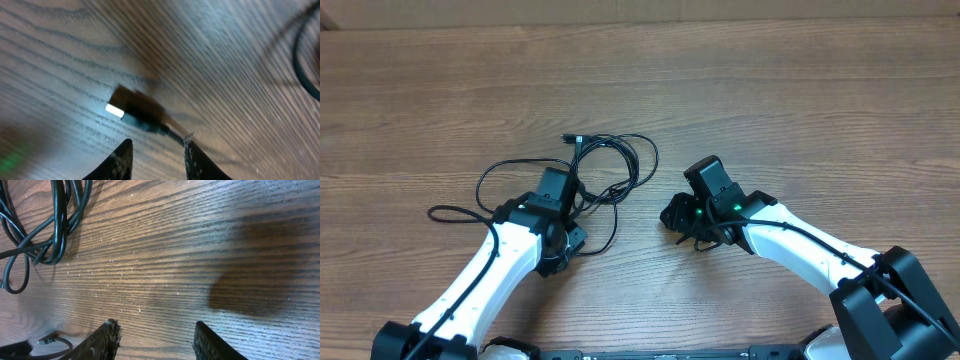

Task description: Untangle cables

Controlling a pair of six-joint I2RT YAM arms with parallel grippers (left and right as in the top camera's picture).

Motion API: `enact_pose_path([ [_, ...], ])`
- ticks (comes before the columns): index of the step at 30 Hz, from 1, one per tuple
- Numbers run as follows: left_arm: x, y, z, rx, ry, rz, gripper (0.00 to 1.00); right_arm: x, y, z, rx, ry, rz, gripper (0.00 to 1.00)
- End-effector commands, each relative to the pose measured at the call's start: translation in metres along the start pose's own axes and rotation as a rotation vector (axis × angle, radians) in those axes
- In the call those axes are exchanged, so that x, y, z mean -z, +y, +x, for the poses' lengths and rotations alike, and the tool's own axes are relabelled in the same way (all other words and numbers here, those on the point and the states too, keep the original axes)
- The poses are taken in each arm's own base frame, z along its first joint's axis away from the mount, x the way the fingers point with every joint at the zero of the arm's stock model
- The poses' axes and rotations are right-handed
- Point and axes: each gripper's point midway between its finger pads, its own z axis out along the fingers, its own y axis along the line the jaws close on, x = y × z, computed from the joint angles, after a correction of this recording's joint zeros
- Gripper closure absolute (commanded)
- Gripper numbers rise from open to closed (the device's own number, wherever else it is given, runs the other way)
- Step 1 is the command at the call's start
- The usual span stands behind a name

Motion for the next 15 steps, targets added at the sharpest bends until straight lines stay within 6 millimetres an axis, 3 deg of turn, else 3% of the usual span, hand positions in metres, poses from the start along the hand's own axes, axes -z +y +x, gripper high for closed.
enact_pose_path([
  [1, -0.012, 0.002, 0.007, 0.081, 0.072, 0.008, 0.67, 0.005, 0.005, -0.002, 0.011, -0.019, -0.016, 0.53],
  [9, -0.03, 0.005, 0.017, 0.13, 0.158, -0.038, 0.69, 0.005, 0.005, -0.002, 0.011, -0.02, -0.016, 0.53],
  [15, -0.031, 0.009, 0.02, 0.166, 0.213, -0.043, 0.75, 0.005, 0.005, -0.002, 0.011, -0.019, -0.016, 0.53],
])
